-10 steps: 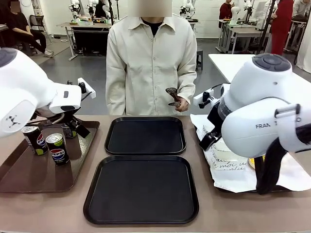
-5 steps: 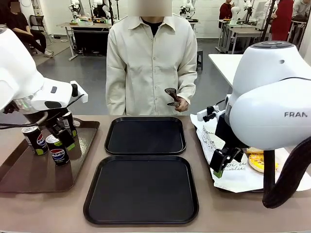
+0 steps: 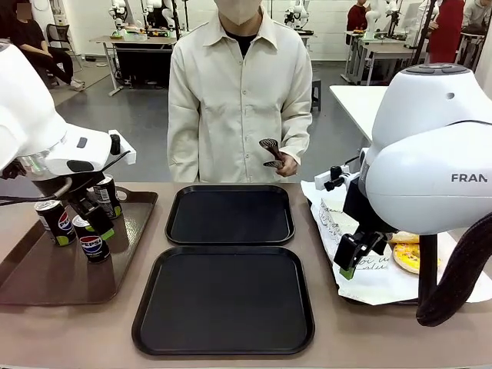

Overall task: Set up donuts and drinks on trays.
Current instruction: Pick up one Pepsi coke and place it on the Flat Tray.

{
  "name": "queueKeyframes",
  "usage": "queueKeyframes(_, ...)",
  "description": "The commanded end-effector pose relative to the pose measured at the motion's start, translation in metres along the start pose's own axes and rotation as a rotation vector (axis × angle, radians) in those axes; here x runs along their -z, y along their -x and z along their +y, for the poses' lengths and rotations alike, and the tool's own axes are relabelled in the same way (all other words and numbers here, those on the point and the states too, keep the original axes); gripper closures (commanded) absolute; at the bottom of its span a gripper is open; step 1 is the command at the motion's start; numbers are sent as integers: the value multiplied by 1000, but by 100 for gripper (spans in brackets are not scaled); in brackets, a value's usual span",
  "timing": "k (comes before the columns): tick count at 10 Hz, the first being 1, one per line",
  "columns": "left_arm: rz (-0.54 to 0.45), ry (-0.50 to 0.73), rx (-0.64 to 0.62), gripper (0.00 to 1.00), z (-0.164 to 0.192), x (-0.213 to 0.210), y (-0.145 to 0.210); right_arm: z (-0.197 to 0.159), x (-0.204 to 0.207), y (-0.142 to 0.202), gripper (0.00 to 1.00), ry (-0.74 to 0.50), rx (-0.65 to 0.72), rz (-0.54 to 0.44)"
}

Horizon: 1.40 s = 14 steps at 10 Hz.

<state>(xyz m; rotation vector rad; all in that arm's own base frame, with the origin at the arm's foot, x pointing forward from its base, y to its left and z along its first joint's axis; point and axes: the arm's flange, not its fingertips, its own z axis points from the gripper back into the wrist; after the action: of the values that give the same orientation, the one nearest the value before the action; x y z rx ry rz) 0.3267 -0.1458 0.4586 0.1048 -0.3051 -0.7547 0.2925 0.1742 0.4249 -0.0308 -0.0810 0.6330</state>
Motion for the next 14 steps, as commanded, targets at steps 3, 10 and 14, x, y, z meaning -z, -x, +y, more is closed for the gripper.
queueKeyframes(3, -148, 287, -311, 0, 36, -14, 26, -81, -11, 52, 0, -527, 100, -365)
queueKeyframes(10, -421, 691, -685, 0, 153, -11, 138, -227, 2, 179, 0, -937, 494, -576)
queueKeyframes(14, -566, 800, -918, 0, 204, 12, 231, -259, -10, 248, 0, -958, 639, -706)
